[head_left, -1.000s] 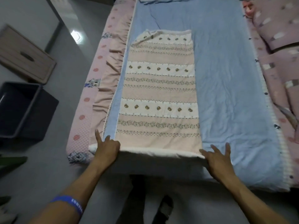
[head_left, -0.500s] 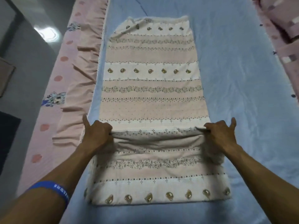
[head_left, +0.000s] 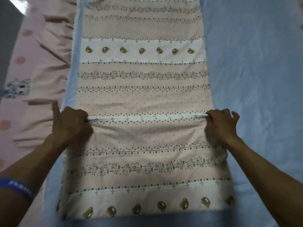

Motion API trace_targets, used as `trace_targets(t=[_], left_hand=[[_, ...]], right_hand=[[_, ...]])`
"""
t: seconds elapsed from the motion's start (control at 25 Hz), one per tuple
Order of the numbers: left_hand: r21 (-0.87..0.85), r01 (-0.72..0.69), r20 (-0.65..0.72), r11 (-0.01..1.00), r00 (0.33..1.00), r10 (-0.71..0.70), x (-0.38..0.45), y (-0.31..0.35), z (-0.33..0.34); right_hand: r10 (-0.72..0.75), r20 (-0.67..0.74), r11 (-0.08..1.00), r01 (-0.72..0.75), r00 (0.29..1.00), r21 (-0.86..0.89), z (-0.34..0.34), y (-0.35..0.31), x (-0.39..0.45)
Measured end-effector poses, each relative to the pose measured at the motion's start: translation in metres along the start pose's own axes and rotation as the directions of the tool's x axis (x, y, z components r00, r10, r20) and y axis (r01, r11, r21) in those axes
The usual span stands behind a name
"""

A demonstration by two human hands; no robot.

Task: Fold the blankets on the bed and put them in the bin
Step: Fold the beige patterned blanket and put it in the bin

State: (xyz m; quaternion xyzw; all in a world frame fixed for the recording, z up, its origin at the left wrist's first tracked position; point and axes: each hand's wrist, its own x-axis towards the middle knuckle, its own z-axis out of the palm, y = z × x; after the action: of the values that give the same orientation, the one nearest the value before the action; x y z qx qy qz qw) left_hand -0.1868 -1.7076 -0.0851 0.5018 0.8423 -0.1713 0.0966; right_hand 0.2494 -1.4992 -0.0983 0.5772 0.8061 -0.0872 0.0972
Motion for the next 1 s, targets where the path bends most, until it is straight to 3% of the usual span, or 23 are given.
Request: trace_targets(t=[0.24,0.4,0.48,0.56,0.6,0.72,0.8,0.88,1.0], left_hand=[[0.039,0.013,0.018,0.999,1.0,-0.013,0.008,0.002,-0.005],[-0.058,0.052,-0.144,0.997,0.988,-0.06,-0.004,0.02,-0.005],[-0.134,0.006,-0.194,0.991,0.98,-0.032,-0.038,0.055,0.009],[-0.178,-0.121,-0.14,0.977,0.985,0.097,-0.098,0.082,0.037],[-0.195,-0.13,-0.068,0.972,0.991,0.119,-0.131,0.085,0.056],[-0.219,0.045,0.068,0.975,0.997,-0.031,-0.194,0.049,0.106],[-0.135,0.024,0.078,0.991,0.997,-0.014,-0.201,0.033,0.111],[-0.068,0.033,0.118,0.997,0.993,-0.025,-0.209,0.031,0.106],[-0.029,-0.009,0.055,1.0,0.998,0.01,-0.231,0.017,0.105]], right_hand=[[-0.051,0.031,0.999,0.051,0.998,-0.004,0.001,0.001,0.016],[0.029,-0.001,0.999,-0.029,1.0,-0.03,0.003,-0.005,0.014],[-0.064,0.009,0.994,0.064,0.998,-0.086,0.013,-0.022,-0.013],[-0.215,0.064,0.974,0.219,0.974,-0.061,0.041,-0.032,-0.064],[-0.219,0.109,0.972,0.226,0.97,-0.059,0.054,-0.025,-0.09],[-0.03,0.182,0.992,0.052,0.983,-0.118,0.08,0.026,-0.134],[0.033,0.216,0.982,0.008,0.976,-0.187,0.077,0.044,-0.142],[-0.038,0.125,0.975,0.065,0.991,-0.215,0.069,0.032,-0.155],[-0.259,-0.01,0.959,0.256,0.966,-0.123,0.066,-0.009,-0.199]])
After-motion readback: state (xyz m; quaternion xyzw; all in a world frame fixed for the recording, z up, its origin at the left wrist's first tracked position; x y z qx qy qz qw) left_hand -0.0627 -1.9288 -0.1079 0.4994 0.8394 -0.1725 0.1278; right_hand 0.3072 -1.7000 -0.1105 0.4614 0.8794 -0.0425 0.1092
